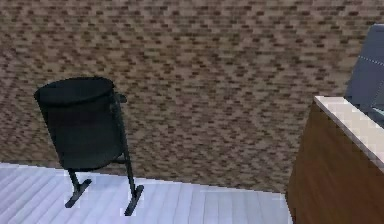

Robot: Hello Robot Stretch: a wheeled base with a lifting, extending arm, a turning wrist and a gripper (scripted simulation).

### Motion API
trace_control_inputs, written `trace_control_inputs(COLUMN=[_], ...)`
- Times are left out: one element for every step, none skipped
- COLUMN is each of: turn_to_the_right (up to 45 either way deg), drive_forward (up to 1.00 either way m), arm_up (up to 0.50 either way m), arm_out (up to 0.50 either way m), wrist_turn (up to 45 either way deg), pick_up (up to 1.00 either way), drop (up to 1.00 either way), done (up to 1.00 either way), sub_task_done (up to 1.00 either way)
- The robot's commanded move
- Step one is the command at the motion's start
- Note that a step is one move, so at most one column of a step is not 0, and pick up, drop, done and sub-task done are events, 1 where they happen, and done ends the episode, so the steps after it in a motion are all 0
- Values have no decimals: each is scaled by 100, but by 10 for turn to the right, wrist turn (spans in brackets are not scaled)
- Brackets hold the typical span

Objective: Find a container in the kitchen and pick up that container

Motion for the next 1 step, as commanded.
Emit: trace_control_inputs(turn_to_the_right=[-30], drive_forward=[0], arm_up=[0], arm_out=[0], wrist_turn=[0], pick_up=[0], drop=[0], done=[0], sub_task_done=[0])
